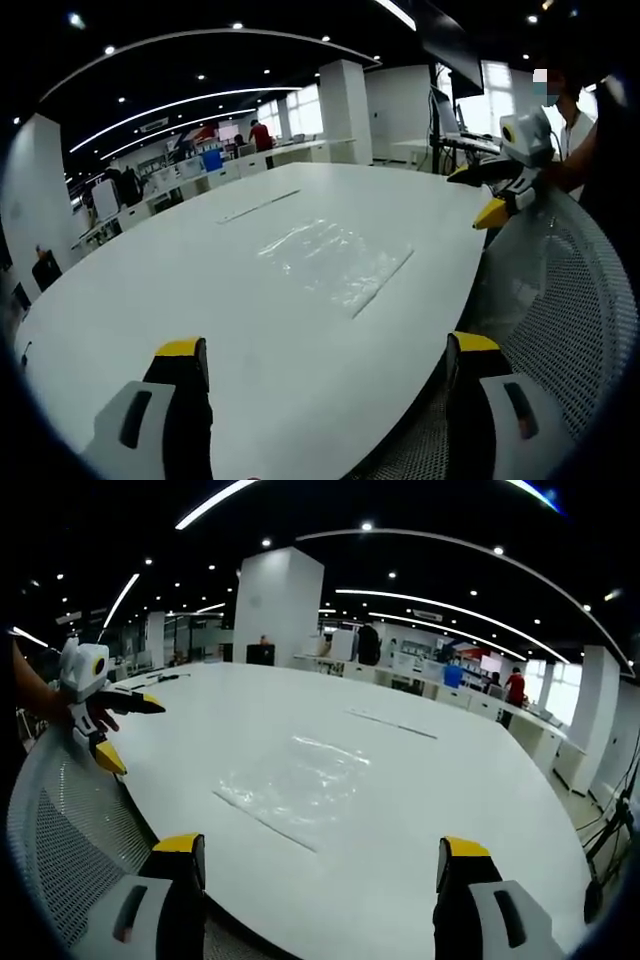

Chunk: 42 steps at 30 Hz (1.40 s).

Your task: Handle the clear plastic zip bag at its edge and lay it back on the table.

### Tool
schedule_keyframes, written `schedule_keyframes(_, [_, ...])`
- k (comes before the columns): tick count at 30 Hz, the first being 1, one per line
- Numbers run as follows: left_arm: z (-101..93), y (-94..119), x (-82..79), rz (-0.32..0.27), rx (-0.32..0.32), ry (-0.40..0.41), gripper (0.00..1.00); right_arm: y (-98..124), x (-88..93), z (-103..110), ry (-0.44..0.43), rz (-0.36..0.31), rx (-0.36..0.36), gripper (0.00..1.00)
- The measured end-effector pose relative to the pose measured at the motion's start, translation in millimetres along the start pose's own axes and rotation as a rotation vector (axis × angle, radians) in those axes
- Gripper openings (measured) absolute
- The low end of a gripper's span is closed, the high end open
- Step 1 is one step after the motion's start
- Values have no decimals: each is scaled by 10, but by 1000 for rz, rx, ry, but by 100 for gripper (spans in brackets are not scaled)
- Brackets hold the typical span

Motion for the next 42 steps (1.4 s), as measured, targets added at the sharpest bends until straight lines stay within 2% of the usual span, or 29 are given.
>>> schedule_keyframes(15, [-14,-10,31,20,12,1,99,9,-6,-8,-4,-2,2,97])
schedule_keyframes(30, [-55,-20,53,50,27,-21,99,13,7,-16,-8,-1,5,97])
schedule_keyframes(33, [-41,-22,51,60,24,-46,99,13,12,-18,-10,0,5,97])
schedule_keyframes(42, [-1,-91,-102,50,26,-78,99,17,19,-32,-12,1,12,96])
Point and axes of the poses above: the point that each gripper's makers call its tool centre point, and the gripper's own axes: y roughly backward along the fingers, z roughly to its left, x roughly out of its underside, the point moved 1 cm from there along y, roughly backward along the fingers, and after that the axes turned 14 degrees about y, right-handed, at the moved point
